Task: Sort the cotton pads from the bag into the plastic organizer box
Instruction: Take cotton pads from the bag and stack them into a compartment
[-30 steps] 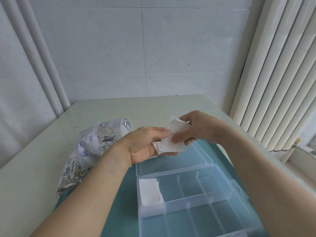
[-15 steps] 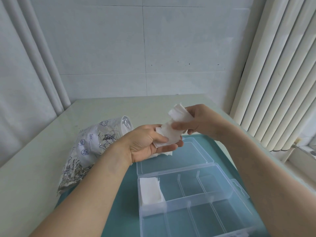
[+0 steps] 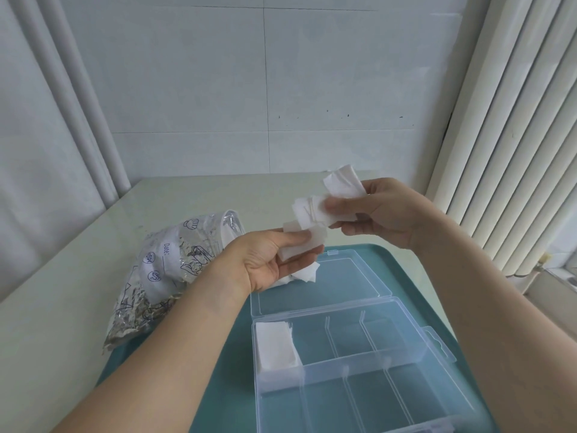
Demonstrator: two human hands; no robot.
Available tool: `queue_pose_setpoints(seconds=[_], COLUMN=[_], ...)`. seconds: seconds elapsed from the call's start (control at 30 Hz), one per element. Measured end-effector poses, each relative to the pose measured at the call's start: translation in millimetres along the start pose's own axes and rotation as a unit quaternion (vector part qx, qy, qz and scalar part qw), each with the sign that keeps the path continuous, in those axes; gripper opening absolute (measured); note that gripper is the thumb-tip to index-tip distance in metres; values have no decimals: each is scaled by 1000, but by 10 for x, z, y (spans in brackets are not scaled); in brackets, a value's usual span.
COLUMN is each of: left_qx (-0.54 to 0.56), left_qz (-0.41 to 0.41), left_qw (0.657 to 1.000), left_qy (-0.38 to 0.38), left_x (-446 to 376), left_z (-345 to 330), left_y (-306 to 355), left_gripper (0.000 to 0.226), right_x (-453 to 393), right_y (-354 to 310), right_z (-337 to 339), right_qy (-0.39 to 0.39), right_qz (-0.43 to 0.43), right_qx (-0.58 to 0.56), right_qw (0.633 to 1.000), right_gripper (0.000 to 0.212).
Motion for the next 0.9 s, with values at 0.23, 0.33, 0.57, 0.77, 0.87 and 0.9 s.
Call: queue_pose_setpoints(seconds=[0.23,0.33,0.57,0.77,0.87,0.9], left_qx=[49,58,13,-98,-152,-162], left_qz=[10,23,-40,-91,-106,-107], left_qw=[998,997,999,990,982,981], left_qy=[-49,-55,-1,54,24,13], left_x=[17,23,-7,1,7,8], left_z=[-126,-135,-59,54,-18,-45], left_y=[53,46,37,117,142,141], left_gripper=[35,50,30,43,34,31], right_x=[-21,-16,-6,71,142,146], right_y=[163,143,120,-19,37,71], right_z=[17,19,27,64,-73,-91], right_qy=[50,62,67,31,-56,-66], right_qz=[-52,-48,-40,-22,-72,-84], right_qx=[111,140,163,224,309,327], right_qw=[991,987,984,974,947,939], right_gripper=[27,29,31,25,41,44])
Point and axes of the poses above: each hand's wrist, its own x-axis away from the middle knuckle, its own z-axis out of the back of the hand, y = z × x, the point moved 7 cm from there along -x, towards the middle knuckle, and after that the axes turned 1 degree about -x, right-handed, at the moved point
